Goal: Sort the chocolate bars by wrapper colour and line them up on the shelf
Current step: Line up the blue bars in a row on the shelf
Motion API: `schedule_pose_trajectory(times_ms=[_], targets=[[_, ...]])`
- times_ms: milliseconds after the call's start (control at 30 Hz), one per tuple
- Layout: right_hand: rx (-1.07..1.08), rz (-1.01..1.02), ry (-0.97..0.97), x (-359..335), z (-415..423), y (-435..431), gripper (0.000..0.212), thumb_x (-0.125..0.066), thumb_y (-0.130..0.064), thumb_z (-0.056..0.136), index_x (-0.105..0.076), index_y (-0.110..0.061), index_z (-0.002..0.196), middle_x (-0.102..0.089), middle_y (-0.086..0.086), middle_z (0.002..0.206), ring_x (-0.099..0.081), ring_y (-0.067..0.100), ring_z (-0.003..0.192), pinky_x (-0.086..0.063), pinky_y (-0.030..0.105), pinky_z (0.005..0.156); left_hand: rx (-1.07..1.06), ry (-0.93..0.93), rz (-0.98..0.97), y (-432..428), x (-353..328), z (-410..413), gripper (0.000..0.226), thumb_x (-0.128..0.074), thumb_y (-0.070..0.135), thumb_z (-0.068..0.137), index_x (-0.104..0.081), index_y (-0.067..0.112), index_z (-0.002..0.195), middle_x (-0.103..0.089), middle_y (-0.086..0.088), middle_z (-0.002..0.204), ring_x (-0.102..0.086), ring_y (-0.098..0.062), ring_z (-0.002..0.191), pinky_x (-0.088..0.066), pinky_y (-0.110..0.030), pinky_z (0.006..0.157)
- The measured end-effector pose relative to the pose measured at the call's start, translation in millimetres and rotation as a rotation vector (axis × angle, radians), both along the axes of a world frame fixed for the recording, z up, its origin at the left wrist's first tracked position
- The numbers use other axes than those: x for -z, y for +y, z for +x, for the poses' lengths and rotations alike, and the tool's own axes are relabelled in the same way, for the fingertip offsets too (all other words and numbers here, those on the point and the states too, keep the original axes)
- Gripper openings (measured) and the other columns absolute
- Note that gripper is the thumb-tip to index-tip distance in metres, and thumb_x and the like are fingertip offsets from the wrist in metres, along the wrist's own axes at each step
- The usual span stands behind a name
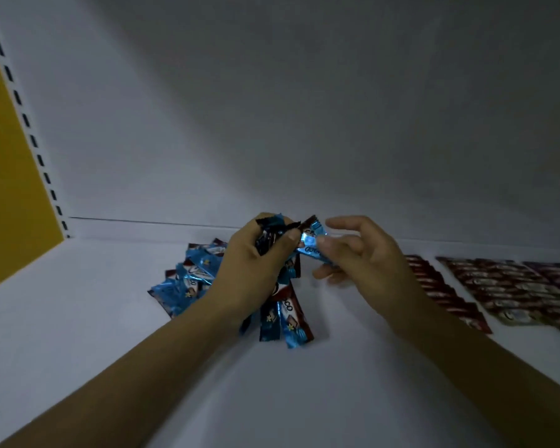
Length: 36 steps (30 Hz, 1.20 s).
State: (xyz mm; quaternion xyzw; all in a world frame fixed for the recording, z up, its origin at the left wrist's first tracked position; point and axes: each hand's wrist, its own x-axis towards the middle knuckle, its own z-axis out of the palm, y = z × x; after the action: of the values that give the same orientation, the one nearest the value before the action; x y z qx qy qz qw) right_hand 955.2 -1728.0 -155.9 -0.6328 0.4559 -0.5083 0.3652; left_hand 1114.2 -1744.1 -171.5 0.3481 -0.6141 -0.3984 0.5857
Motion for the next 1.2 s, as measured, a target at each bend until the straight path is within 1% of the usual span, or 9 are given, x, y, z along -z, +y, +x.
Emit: schedule_pose_trajectory(times_ms=[133,367,500,567,700,900,1033,1100,1200], targets=[[-0.009,-0.040,0.021,7,-2,7,0.005,-0.064,-0.006,0.086,-0.061,-0.005,0.090,-0.068,-0.003,0.066,-0.067,0.010,0.057,-0.050,0.017,0.052,0.051,-0.024,0.033,4,10,-5,0.005,-0.065,0.028,0.085,-0.066,0.028,0.090,-0.073,0.009,0.082,-0.069,-0.006,0.076,-0.054,-0.016,0.062],[-0.023,0.074,-0.050,6,-11,8,0.012,-0.058,-0.014,0.092,-0.066,-0.020,0.097,-0.073,-0.002,0.075,-0.069,0.013,0.059,-0.053,0.021,0.054,0.114,-0.124,0.068,5,14,-4,0.021,-0.067,0.017,0.085,-0.062,0.035,0.094,-0.071,0.021,0.077,-0.066,0.005,0.069,-0.046,-0.007,0.054],[0.090,0.060,-0.031,5,-23,0,0.004,-0.062,-0.014,0.090,-0.066,-0.014,0.090,-0.074,-0.002,0.075,-0.070,0.010,0.066,-0.053,0.019,0.056,0.075,-0.073,0.161,4,16,-4,0.018,-0.067,0.017,0.085,-0.062,0.033,0.093,-0.071,0.019,0.074,-0.067,0.001,0.064,-0.047,-0.011,0.048],[0.219,-0.127,0.204,9,-32,-3,0.003,-0.067,-0.013,0.086,-0.070,-0.014,0.087,-0.072,-0.005,0.076,-0.066,0.003,0.069,-0.049,0.015,0.061,0.059,-0.077,0.176,4,17,-4,0.018,-0.068,0.019,0.084,-0.062,0.034,0.092,-0.071,0.019,0.074,-0.067,0.000,0.064,-0.047,-0.011,0.047],[0.247,-0.278,1.053,20,-48,-7,0.024,-0.063,-0.034,0.088,-0.071,-0.027,0.109,-0.064,-0.004,0.105,-0.052,0.014,0.099,-0.041,0.033,0.090,0.041,-0.051,0.186,2,13,-6,0.018,-0.069,0.021,0.084,-0.061,0.036,0.090,-0.070,0.021,0.071,-0.067,0.001,0.063,-0.047,-0.011,0.046],[0.423,-0.289,0.876,5,-61,-3,0.035,-0.051,-0.051,0.089,-0.068,-0.027,0.108,-0.043,-0.016,0.055,-0.042,-0.001,0.053,-0.026,0.016,0.053,0.045,-0.092,0.216,5,15,-7,0.018,-0.069,0.027,0.082,-0.060,0.037,0.093,-0.069,0.022,0.073,-0.067,0.002,0.064,-0.047,-0.012,0.044],[0.261,-0.161,1.240,12,-41,2,0.053,-0.033,-0.063,0.091,-0.062,-0.027,0.116,-0.058,-0.008,0.085,-0.053,0.009,0.076,-0.036,0.022,0.061,0.044,-0.117,0.204,5,15,-5,0.018,-0.069,0.026,0.082,-0.060,0.037,0.093,-0.070,0.022,0.074,-0.067,0.001,0.066,-0.048,-0.012,0.045],[0.260,-0.151,1.391,18,-31,3,0.059,-0.028,-0.068,0.089,-0.057,-0.028,0.121,-0.046,-0.007,0.084,-0.046,0.010,0.077,-0.033,0.026,0.062,0.050,-0.128,0.188,5,14,-6,0.017,-0.068,0.025,0.082,-0.060,0.037,0.091,-0.068,0.025,0.072,-0.067,0.003,0.065,-0.047,-0.012,0.045],[0.270,-0.190,1.375,20,-28,5,0.054,-0.031,-0.067,0.089,-0.057,-0.026,0.112,-0.031,-0.009,0.071,-0.039,0.009,0.070,-0.028,0.025,0.058,0.042,-0.143,0.169,6,13,-6,0.019,-0.068,0.023,0.083,-0.059,0.039,0.088,-0.067,0.029,0.069,-0.065,0.006,0.063,-0.046,-0.010,0.044]])
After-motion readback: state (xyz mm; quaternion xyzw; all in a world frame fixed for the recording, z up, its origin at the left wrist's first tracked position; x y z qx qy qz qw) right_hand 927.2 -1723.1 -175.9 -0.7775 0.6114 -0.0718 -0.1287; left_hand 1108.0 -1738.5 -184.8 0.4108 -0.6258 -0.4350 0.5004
